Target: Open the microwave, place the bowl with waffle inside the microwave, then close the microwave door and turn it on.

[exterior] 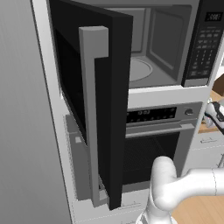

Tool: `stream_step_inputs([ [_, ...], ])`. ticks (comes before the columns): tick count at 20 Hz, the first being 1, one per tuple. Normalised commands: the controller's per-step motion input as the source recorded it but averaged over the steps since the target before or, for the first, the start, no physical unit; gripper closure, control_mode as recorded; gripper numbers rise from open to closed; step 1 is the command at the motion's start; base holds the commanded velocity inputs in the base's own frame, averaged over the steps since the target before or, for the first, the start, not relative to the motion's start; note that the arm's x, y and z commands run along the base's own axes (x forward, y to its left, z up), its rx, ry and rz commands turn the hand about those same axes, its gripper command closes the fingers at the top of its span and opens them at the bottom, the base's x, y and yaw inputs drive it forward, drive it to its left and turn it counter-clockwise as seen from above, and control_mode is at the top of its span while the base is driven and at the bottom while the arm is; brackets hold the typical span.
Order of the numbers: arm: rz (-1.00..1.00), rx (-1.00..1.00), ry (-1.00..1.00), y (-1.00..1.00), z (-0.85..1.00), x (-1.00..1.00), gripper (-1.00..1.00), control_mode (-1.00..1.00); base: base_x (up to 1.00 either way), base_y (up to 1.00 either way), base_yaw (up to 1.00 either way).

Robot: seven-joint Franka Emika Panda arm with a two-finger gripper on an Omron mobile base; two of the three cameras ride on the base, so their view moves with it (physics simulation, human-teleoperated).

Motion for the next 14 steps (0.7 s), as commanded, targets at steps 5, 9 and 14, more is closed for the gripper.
stream_step_inputs([
  [5,-0.08,0.01,0.04,-0.39,0.0,0.29,-1.0,-1.0,0.0,0.0,0.0],
  [9,0.0,0.01,0.08,-0.46,0.0,0.01,-1.0,-1.0,0.0,0.0,0.0],
  [14,0.0,0.0,0.0,-0.04,0.0,0.0,-1.0,-1.0,0.0,0.0,0.0],
])
